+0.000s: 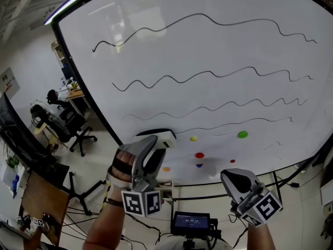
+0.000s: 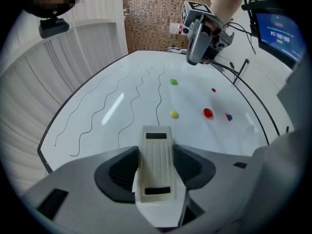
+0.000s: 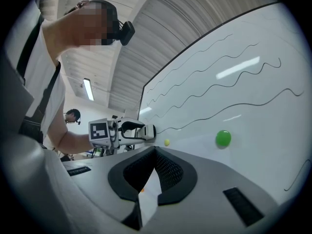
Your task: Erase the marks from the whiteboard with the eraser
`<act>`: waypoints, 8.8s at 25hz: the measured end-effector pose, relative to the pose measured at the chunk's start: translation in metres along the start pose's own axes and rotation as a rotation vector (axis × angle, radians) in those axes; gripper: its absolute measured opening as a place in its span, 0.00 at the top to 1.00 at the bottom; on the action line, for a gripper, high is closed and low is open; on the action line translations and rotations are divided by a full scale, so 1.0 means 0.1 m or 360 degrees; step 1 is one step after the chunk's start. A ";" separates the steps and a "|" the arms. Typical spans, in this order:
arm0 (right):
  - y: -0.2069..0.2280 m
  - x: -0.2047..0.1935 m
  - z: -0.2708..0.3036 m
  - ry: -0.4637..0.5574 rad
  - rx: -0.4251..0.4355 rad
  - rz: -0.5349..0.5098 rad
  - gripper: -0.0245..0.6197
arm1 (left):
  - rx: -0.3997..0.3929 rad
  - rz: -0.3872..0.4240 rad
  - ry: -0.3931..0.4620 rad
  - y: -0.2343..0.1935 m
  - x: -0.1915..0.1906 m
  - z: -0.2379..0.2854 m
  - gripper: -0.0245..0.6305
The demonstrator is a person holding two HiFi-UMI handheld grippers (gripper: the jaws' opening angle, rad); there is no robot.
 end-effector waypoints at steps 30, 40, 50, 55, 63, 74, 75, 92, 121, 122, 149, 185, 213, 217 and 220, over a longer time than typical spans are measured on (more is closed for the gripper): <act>0.23 0.01 -0.30 -0.0041 -0.0068 0.0013 0.95 | 0.0118 -0.0163 -0.0026 0.02 0.25 0.11 0.58; 0.14 -0.04 -0.19 -0.0060 -0.0038 0.0013 0.95 | 0.0044 -0.0225 -0.0168 0.17 -0.17 -0.09 0.58; 0.30 0.00 -0.38 -0.0051 -0.0073 -0.0033 0.95 | 0.0093 -0.0146 -0.0045 0.13 0.36 0.21 0.58; 0.34 0.03 -0.46 -0.0049 -0.0084 -0.0054 0.95 | 0.0122 -0.0156 -0.0047 0.05 0.55 0.26 0.58; 0.34 0.10 -0.42 -0.0097 -0.0025 -0.0104 0.95 | 0.0128 -0.0148 -0.0036 0.03 0.59 0.23 0.58; 0.37 0.17 -0.53 -0.0042 -0.0040 -0.0082 0.95 | 0.0128 -0.0217 -0.0236 0.12 0.34 0.11 0.58; 0.37 0.17 -0.54 -0.0037 -0.0041 -0.0074 0.95 | 0.0124 -0.0227 -0.0228 0.13 0.39 0.12 0.58; 0.57 0.24 -0.78 -0.0051 -0.0095 -0.0047 0.95 | 0.0161 -0.0167 -0.0109 0.03 1.09 0.35 0.58; 0.68 0.37 -0.64 -0.0140 0.0064 0.0008 0.95 | 0.0130 -0.0186 -0.0209 0.03 1.48 0.45 0.57; 0.62 0.37 -0.61 -0.0140 0.0052 0.0003 0.95 | 0.0122 -0.0186 -0.0201 0.03 1.43 0.41 0.57; 0.10 0.40 -0.44 -0.0172 -0.0245 -0.0226 0.95 | 0.0125 -0.0208 0.0129 -0.04 1.40 0.49 0.57; 1.07 0.57 -0.98 -0.0178 0.0027 -0.0183 0.95 | 0.0150 -0.0082 -0.0031 -0.07 2.19 0.79 0.57; 1.47 0.64 -1.36 -0.0143 0.0005 -0.0122 0.95 | 0.0214 -0.0151 -0.0145 -0.12 2.36 0.78 0.57; 1.54 0.69 -1.40 -0.0118 -0.0016 -0.0127 0.95 | 0.0188 -0.0144 -0.0110 -0.22 2.50 0.86 0.57; 1.56 0.70 -1.46 -0.0112 -0.0017 -0.0121 0.95 | 0.0153 -0.0110 -0.0065 -0.29 2.66 0.90 0.57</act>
Point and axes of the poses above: the fingertips, and each gripper's own axes: z forward along the fingers, y to its right, x out of its top, the point moved 9 cm from there along -z, backward along the fingers, and after that the axes turned 10 degrees about z, right-handed, at the moved point
